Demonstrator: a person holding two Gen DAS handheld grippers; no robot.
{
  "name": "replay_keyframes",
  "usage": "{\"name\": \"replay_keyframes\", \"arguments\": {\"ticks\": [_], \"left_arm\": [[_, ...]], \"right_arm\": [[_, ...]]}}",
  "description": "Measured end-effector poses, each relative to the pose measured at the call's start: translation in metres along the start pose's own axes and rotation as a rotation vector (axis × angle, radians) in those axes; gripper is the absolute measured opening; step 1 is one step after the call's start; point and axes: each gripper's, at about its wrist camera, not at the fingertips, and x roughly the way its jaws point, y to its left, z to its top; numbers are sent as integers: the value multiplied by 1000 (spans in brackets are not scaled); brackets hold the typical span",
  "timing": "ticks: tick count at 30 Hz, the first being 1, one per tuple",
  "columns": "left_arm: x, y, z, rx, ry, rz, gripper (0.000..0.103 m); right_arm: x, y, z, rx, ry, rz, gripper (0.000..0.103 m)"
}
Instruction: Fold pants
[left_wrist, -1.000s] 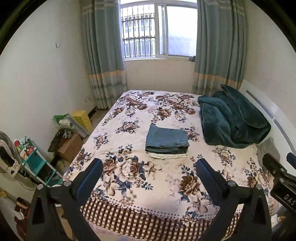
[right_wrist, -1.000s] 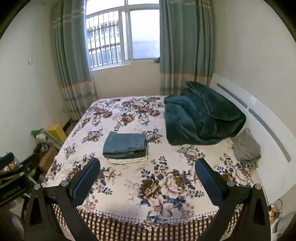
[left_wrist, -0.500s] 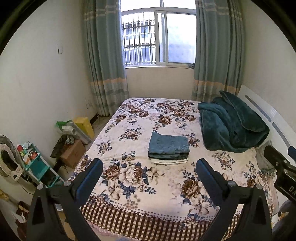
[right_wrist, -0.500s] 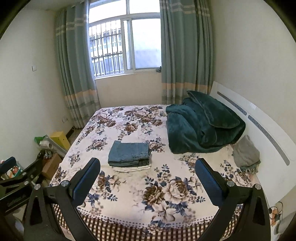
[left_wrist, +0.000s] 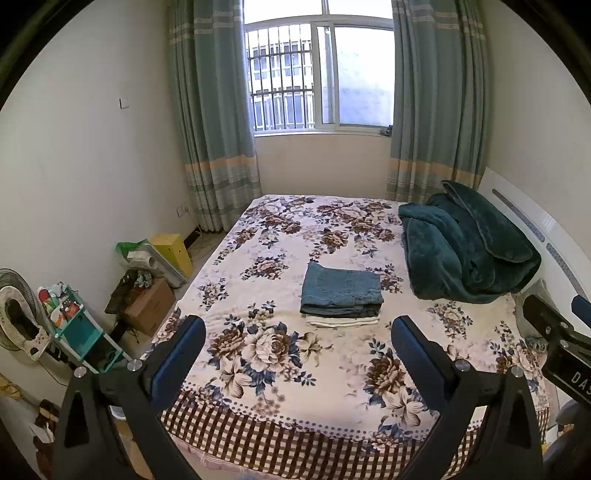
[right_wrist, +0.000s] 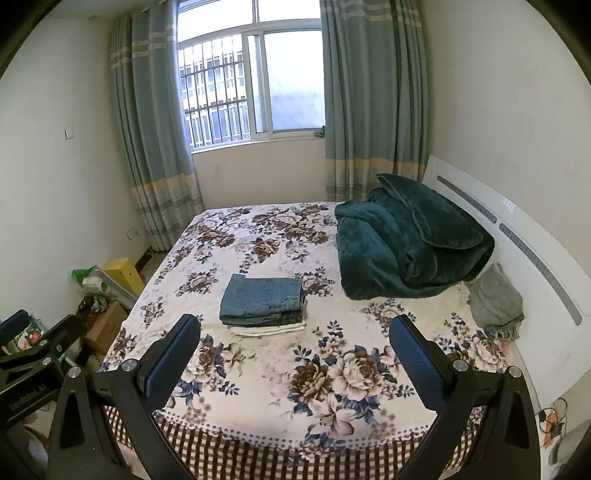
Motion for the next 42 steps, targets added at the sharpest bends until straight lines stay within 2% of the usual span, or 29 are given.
{"name": "replay_keyframes", "arguments": {"ticks": [17, 42], "left_arm": [[-2, 4, 5, -13, -10, -9, 103], [-4, 4, 9, -13, -14, -6, 103]], "right_arm": [[4, 3, -14, 3, 3, 2, 103], [3, 1, -12, -4, 0, 4, 103]]}}
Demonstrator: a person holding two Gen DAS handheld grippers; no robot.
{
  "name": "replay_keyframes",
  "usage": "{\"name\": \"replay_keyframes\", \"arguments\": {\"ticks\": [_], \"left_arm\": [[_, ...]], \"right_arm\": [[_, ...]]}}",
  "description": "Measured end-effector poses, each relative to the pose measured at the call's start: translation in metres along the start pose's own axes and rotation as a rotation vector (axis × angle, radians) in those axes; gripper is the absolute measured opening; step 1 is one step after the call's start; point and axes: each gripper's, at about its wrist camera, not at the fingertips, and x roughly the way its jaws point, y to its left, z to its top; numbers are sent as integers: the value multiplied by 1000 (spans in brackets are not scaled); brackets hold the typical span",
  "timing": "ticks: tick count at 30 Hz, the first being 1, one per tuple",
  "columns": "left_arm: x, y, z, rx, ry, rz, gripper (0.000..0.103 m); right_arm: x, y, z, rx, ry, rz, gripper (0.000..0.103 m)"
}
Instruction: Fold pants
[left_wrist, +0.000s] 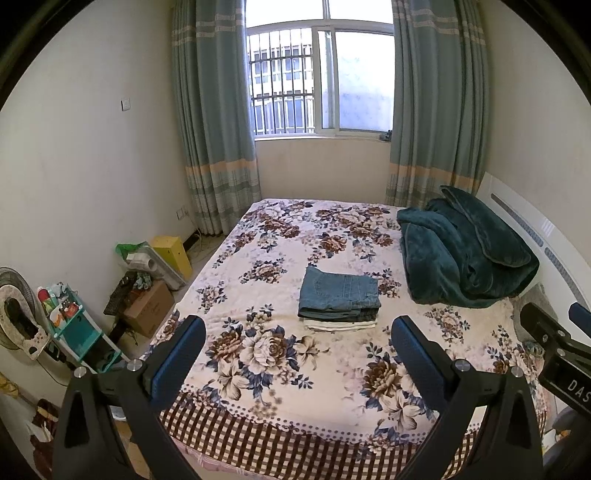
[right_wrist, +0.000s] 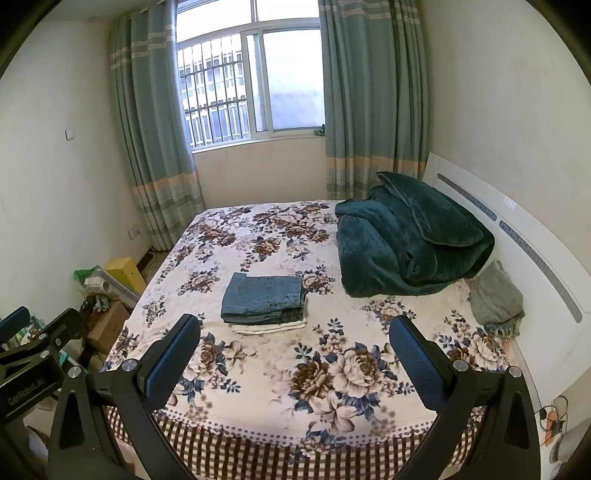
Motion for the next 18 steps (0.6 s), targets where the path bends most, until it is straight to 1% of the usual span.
{"name": "replay_keyframes", "arguments": {"ticks": [10, 18], "left_arm": [[-1, 1, 4, 0, -1, -1, 103], [-3, -2, 6, -1, -4, 6, 103]], "right_arm": [[1, 1, -1, 2, 4, 1, 103], [-4, 3, 4, 8, 5, 2, 103]]}}
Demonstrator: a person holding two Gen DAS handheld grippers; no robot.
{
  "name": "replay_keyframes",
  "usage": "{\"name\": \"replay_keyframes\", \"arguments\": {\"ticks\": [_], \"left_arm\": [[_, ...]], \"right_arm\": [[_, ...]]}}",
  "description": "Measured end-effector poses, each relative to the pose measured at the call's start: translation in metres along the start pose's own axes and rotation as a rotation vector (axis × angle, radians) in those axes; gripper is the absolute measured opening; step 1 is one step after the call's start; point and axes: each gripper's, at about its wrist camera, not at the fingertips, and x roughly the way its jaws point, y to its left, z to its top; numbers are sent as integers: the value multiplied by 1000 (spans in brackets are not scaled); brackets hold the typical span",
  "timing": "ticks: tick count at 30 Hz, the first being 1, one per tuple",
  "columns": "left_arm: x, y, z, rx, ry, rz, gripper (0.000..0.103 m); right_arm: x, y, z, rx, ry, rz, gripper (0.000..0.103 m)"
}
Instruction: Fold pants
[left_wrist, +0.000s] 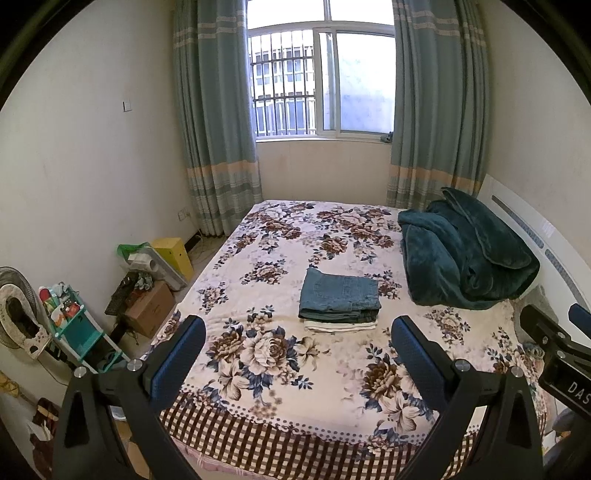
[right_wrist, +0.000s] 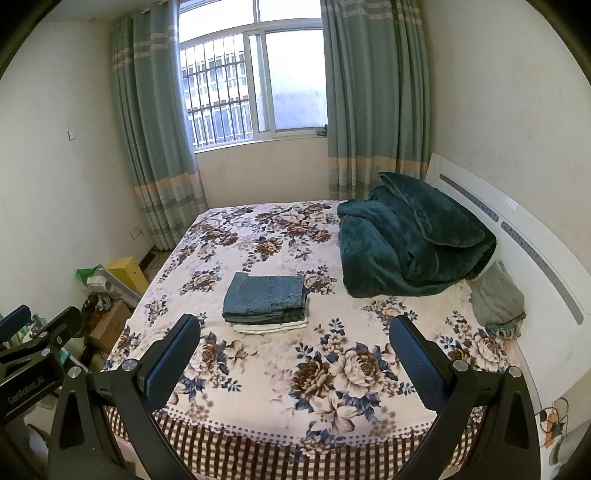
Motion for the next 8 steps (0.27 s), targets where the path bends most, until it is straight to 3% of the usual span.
{"name": "replay_keyframes", "arguments": {"ticks": [8], "left_arm": [[-1, -2, -5, 2, 1, -9, 103]], "right_arm": [[-2, 2, 0, 2, 2, -1, 103]]}}
